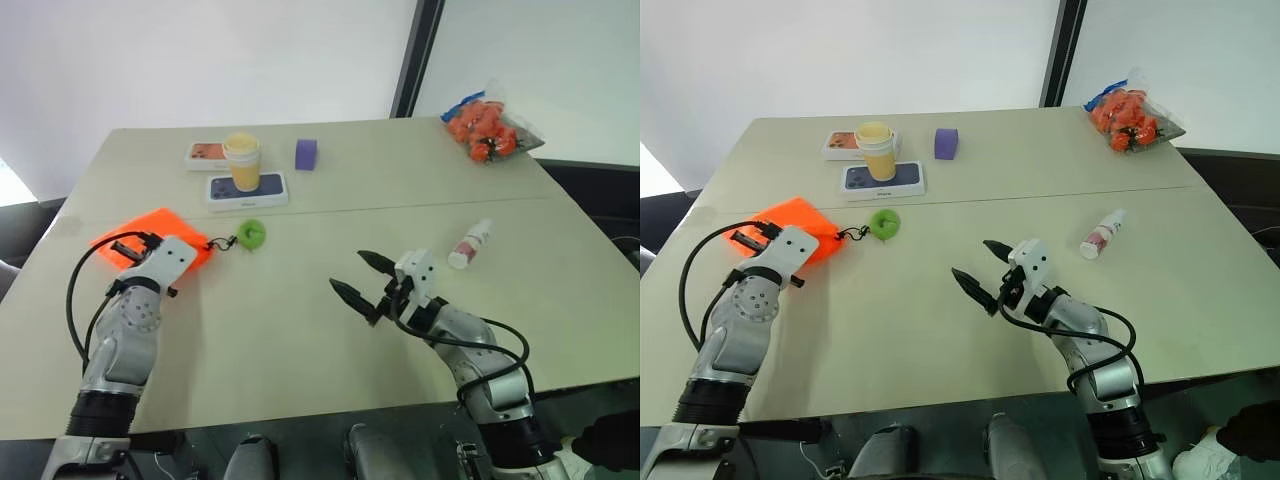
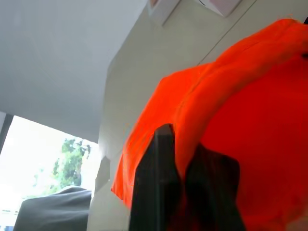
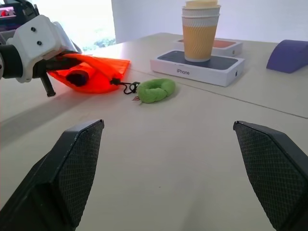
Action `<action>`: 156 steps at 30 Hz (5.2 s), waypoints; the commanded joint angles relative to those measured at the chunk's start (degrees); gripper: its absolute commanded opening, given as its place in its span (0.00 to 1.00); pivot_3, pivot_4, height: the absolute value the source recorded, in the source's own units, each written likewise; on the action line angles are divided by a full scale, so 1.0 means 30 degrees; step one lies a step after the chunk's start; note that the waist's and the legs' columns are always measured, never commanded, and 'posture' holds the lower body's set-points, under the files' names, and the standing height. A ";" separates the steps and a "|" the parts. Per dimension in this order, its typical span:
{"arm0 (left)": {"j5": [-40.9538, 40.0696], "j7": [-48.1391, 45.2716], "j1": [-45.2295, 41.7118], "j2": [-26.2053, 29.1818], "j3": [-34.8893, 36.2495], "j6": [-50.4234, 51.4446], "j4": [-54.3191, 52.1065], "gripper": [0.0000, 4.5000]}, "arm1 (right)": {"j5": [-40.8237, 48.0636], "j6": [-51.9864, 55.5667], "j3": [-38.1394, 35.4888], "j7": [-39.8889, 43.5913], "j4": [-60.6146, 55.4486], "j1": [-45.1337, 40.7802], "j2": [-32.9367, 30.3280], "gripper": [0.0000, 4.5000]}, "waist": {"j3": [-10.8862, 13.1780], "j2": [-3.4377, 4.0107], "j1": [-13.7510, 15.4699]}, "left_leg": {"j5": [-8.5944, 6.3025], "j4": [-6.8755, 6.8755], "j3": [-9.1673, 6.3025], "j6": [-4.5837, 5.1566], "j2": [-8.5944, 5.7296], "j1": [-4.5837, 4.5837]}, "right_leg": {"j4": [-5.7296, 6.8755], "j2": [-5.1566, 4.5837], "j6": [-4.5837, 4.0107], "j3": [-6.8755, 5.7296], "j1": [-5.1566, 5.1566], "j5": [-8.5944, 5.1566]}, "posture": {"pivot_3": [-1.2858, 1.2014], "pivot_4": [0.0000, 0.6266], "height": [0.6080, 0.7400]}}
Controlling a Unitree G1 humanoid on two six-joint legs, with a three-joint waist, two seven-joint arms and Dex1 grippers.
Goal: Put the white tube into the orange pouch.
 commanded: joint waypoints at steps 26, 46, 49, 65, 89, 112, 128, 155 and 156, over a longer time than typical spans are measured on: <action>-0.9367 -0.7526 0.2892 -0.2732 -0.2002 0.8664 -1.4061 0.00 | 0.0495 -0.0653 -0.3452 -0.1315 0.1743 -0.1648 -0.0894 1.00 | 0.0002 -0.0002 0.0123 | 0.0002 0.0055 -0.0009 -0.0002 -0.0005 0.0002 | 0.0006 0.0007 -0.0008 0.0001 0.0026 -0.0008 | 0.52 0.24 0.87; -1.1146 -0.7337 0.4545 -0.0913 0.1400 0.5489 -1.0869 0.00 | -0.4938 -0.1031 -0.6083 -1.1381 0.5776 -0.2019 -0.0621 1.00 | 0.0004 0.0008 -0.0043 | 0.0003 0.0051 0.0008 0.0000 -0.0006 -0.0003 | -0.0027 -0.0004 -0.0018 0.0024 0.0025 -0.0008 | 0.52 0.24 0.87; -1.1276 -0.7165 0.4433 -0.1180 0.1204 0.5323 -1.0691 0.00 | -0.5564 -0.0502 -0.6162 -1.3103 0.6342 -0.2362 -0.0084 1.00 | 0.0001 0.0019 -0.0102 | 0.0003 0.0048 0.0007 0.0001 -0.0005 0.0005 | -0.0016 0.0003 -0.0019 0.0028 0.0022 -0.0007 | 0.52 0.24 0.87; -1.1426 -0.6192 0.3701 -0.1567 0.0374 0.5557 -1.0496 0.00 | -0.5293 -0.0166 -0.6702 -1.5677 0.8967 -0.4456 0.1694 1.00 | 0.0000 0.0027 -0.0099 | 0.0004 0.0050 0.0004 0.0002 -0.0006 0.0005 | 0.0000 0.0011 -0.0012 0.0035 0.0028 -0.0005 | 0.52 0.24 0.87; -1.2136 -0.6281 0.3809 -0.1531 0.0892 0.5049 -1.0410 0.00 | -0.1713 -0.1173 -0.1897 -0.2579 0.1721 -0.0475 -0.1860 0.27 | 0.0026 0.0073 -0.0069 | 0.0003 0.0038 -0.0005 0.0002 -0.0003 0.0008 | 0.0005 0.0021 0.0002 0.0028 0.0022 -0.0010 | 0.52 0.24 0.87; -1.4381 -0.6510 0.3790 -0.1516 0.0812 0.5705 -1.1746 0.00 | -0.0863 0.4453 0.4266 0.1124 -0.0068 -0.3019 -0.0518 0.27 | 0.0053 -0.0055 0.0160 | 0.0002 0.0049 -0.0070 -0.0004 -0.0022 -0.0019 | -0.0079 0.0017 -0.0053 -0.0011 0.0009 0.0013 | 0.52 0.24 0.87; -1.5884 -0.6517 0.3432 -0.1834 -0.1371 0.7636 -1.3696 0.00 | -0.2155 0.4486 0.4992 0.0616 0.2142 -0.5010 0.2106 0.27 | 0.0053 -0.0054 -0.0051 | 0.0003 0.0046 -0.0086 -0.0004 -0.0020 -0.0003 | -0.0031 0.0033 -0.0049 -0.0015 0.0007 0.0016 | 0.52 0.24 0.87; -2.0269 -0.7991 0.5800 0.0695 0.1108 0.8688 -1.4299 0.00 | -0.3325 0.6564 0.5053 -0.0051 0.1676 -0.5600 0.2362 0.97 | 0.0056 -0.0046 -0.0066 | 0.0002 0.0045 -0.0082 -0.0005 -0.0019 -0.0011 | -0.0041 0.0025 -0.0056 -0.0014 -0.0011 0.0011 | 0.52 0.24 0.87; -2.0322 -0.8062 0.5875 0.0794 0.1256 0.8609 -1.4211 0.00 | -0.3096 0.6777 0.4961 0.0279 0.1106 -0.5392 0.1942 0.99 | 0.0057 -0.0045 -0.0069 | 0.0002 0.0045 -0.0084 -0.0005 -0.0019 -0.0008 | -0.0040 0.0025 -0.0056 -0.0015 -0.0011 0.0011 | 0.52 0.24 0.87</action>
